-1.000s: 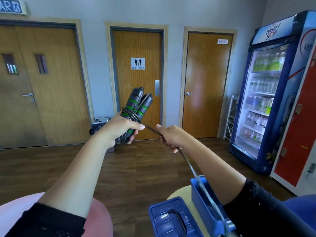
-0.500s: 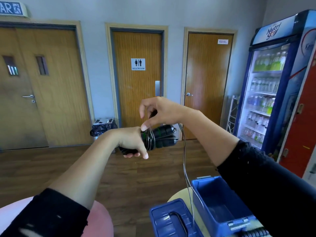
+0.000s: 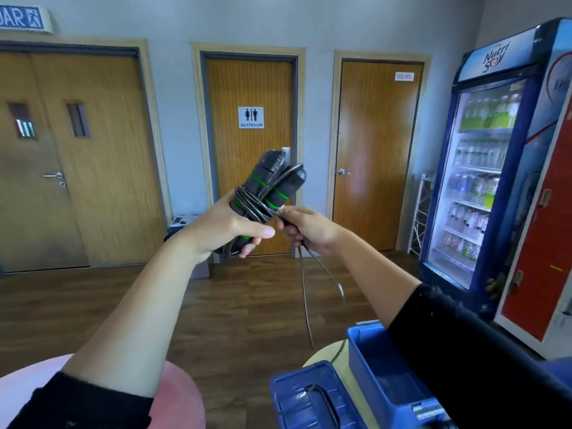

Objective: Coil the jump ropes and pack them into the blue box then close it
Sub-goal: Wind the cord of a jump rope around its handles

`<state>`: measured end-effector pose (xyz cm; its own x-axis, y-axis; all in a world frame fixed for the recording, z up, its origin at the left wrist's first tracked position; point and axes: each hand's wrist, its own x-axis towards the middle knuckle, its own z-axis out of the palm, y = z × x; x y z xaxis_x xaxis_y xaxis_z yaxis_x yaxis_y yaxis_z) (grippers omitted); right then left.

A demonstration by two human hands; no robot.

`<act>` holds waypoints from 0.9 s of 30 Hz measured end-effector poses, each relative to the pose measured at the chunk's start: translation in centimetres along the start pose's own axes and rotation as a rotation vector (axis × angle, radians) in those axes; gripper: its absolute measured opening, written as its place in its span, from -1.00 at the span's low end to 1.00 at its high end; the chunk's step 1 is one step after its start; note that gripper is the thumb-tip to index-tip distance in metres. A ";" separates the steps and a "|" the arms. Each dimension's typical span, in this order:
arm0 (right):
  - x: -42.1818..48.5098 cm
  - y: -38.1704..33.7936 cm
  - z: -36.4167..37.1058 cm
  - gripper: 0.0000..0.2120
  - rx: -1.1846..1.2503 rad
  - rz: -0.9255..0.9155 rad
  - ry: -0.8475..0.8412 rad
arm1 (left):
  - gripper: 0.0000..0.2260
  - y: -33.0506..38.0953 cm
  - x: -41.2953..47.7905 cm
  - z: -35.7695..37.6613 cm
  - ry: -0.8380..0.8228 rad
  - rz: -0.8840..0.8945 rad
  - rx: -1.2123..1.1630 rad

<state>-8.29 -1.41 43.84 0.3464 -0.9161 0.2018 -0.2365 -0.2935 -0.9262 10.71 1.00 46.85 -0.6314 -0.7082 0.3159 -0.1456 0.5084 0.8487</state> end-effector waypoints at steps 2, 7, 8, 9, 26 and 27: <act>-0.8 0.0 0.7 -0.61 -0.027 0.006 0.017 | -0.61 -0.4 0.1 0.2 0.034 -0.001 -0.015; -1.5 -0.1 1.8 -0.52 -0.192 0.149 0.121 | -0.84 -1.7 0.4 0.8 0.173 -0.120 -0.072; -1.7 0.1 1.7 -0.49 -0.230 0.196 0.138 | -0.81 -1.9 0.5 0.8 0.210 -0.157 -0.076; -1.9 0.4 1.7 -0.48 -0.269 0.248 0.153 | -0.78 -2.1 0.5 0.7 0.247 -0.183 -0.076; -1.8 -6.0 -1.0 -0.72 -0.832 -0.332 -0.079 | -0.59 -0.5 0.7 2.0 -0.217 -0.512 0.529; -1.6 -6.1 -1.3 -0.76 -0.747 -0.302 -0.144 | -0.59 -0.3 0.5 1.8 -0.267 -0.498 0.503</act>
<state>-8.58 1.46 49.59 0.5935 -0.7390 0.3190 -0.6389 -0.6735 -0.3716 9.04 1.41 45.95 -0.5535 -0.8028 -0.2219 -0.7518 0.3668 0.5480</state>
